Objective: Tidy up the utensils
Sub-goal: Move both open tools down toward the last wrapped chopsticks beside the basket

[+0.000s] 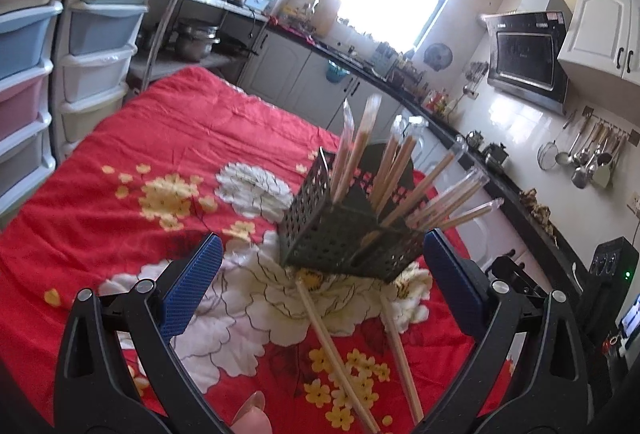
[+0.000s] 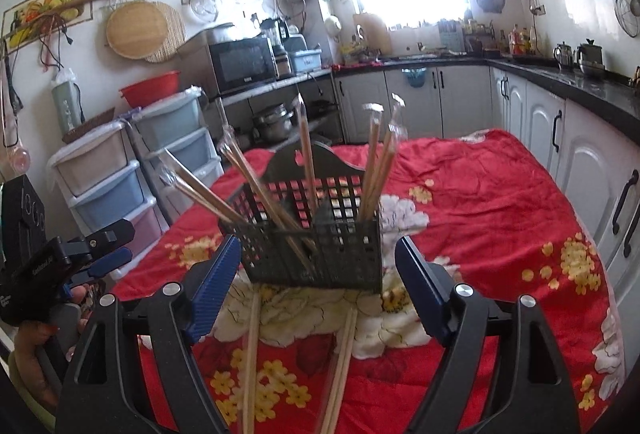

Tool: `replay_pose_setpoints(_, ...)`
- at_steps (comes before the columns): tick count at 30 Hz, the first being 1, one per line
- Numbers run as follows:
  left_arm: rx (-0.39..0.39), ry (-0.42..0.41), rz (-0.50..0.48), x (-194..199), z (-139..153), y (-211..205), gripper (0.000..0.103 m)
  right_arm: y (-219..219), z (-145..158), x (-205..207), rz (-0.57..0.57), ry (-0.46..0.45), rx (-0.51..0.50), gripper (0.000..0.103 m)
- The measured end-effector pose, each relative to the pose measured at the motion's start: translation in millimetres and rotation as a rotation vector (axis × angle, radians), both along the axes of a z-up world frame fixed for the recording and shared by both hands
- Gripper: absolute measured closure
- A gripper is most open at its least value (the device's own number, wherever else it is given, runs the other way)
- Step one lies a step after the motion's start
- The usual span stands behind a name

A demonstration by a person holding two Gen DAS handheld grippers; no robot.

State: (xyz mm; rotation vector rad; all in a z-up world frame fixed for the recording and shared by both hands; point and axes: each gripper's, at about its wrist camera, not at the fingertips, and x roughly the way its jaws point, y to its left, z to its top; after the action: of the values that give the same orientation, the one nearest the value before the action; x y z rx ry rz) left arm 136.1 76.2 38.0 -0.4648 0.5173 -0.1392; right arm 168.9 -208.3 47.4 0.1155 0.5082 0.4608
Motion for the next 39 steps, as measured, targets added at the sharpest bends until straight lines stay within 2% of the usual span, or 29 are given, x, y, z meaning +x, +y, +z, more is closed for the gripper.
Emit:
replay_pose_setpoints(17, -0.001, 0.131, -0.054, 12.4, -40.1, -13.4, 0.011, -5.2, -42.0, 5.5, 0.014, 0.14, -0.061, 0.026)
replay_pose_setpoints(39, 0.008, 0.227, -0.095, 29.6, -70.3, -21.5, 0.011, 5.1, -79.0, 17.9, 0.061, 0.273, -0.106, 0.026)
